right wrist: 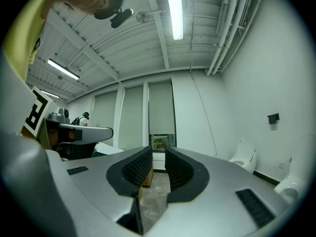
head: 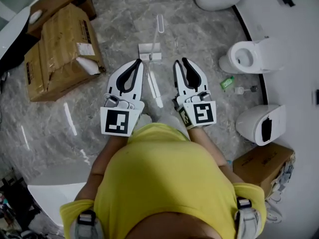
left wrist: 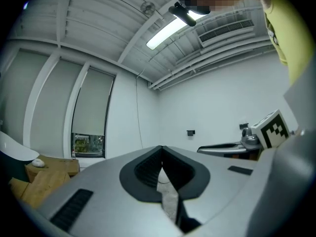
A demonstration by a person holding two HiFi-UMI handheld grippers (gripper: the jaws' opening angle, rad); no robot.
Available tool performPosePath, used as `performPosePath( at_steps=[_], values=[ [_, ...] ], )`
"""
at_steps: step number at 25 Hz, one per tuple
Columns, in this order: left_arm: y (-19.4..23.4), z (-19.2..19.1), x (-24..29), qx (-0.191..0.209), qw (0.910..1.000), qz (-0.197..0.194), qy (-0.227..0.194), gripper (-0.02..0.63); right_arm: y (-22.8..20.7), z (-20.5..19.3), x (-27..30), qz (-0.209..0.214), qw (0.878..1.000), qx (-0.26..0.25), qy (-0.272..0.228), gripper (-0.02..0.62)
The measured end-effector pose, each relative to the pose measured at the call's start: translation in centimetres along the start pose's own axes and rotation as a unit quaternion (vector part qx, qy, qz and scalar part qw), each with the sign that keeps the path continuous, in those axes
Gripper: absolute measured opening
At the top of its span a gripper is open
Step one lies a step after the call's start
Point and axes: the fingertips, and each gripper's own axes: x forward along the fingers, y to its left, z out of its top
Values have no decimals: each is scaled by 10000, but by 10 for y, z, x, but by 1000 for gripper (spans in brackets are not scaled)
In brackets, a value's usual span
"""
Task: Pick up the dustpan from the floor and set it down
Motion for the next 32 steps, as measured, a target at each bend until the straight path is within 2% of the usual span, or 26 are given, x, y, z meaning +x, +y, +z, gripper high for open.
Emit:
performPosePath(
  at_steps=[8,14,17,19,26,32],
  values=[
    [16,-9,28,-94,9998,-191,69,2,-14,-6,22,-209,9997,24,114,117],
    [23,-16,59,-56,9995,-228,219,2,-35,-27,53,-154,9983,2,559,130],
    [26,-21,81,62,9994,-201,265,2,-50,-34,75,54,9993,99,356,136],
    [31,-25,100,37,9995,-163,285,2,-61,-41,93,215,9990,86,394,141],
    [52,-34,169,40,9995,49,308,2,-102,-71,158,750,9937,7,829,146],
    [73,-50,210,-6,9983,312,499,2,-117,-107,201,1330,9834,84,1230,149]
  ],
)
